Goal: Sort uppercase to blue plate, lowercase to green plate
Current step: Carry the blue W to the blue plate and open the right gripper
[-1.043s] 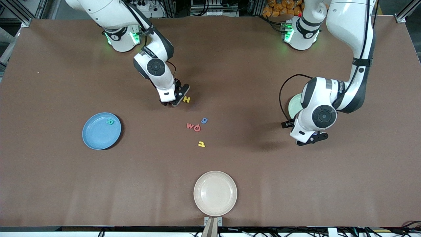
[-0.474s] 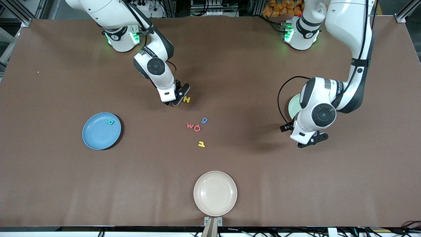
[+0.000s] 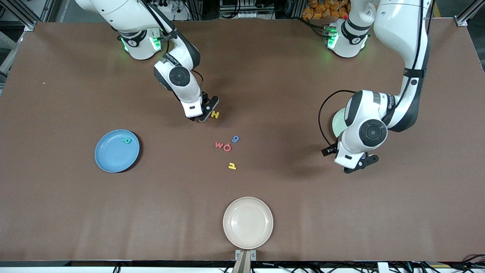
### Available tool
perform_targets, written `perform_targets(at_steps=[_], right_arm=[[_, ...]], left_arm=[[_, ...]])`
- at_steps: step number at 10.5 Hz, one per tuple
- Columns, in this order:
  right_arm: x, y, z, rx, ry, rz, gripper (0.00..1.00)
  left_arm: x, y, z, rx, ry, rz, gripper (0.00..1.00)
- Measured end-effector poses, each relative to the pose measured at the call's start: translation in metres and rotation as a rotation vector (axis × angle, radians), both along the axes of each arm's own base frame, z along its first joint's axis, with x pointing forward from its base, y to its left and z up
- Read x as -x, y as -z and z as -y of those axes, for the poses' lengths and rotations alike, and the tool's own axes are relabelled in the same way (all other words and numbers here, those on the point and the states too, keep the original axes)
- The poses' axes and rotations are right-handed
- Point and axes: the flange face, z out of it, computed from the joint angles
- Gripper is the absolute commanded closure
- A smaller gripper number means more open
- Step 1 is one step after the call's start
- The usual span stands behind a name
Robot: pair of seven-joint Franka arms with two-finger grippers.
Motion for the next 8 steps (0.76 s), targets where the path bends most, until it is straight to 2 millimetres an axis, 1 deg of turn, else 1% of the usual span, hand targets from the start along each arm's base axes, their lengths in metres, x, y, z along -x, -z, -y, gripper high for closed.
perform_targets(at_steps=[2,3,4,6,7,8], right_arm=[[-0.01,-0.006,0.002,-0.006,0.005,0.012,0.66],[-0.019,-0.012,0.007,0.003,0.002,0.009,0.66],[-0.033,-0.021,0.016,0.022,-0.006,-0.001,0.66],[-0.07,-0.046,0.043,0.067,-0.027,-0.015,0.66],[-0.09,-0.06,0.061,0.08,-0.043,-0.01,0.66],[-0.11,-0.07,0.085,0.088,-0.066,0.0,0.66]], left_arm=[[-0.002,0.003,0.004,-0.003,-0.004,0.002,0.0],[-0.003,0.004,0.005,-0.004,-0.005,0.002,0.0],[-0.003,0.004,0.006,-0.005,-0.007,0.004,0.0],[-0.003,0.005,0.006,-0.006,-0.014,0.004,0.0],[-0.003,0.005,0.006,-0.007,-0.018,0.005,0.0],[-0.003,0.005,0.007,-0.008,-0.022,0.006,0.0]])
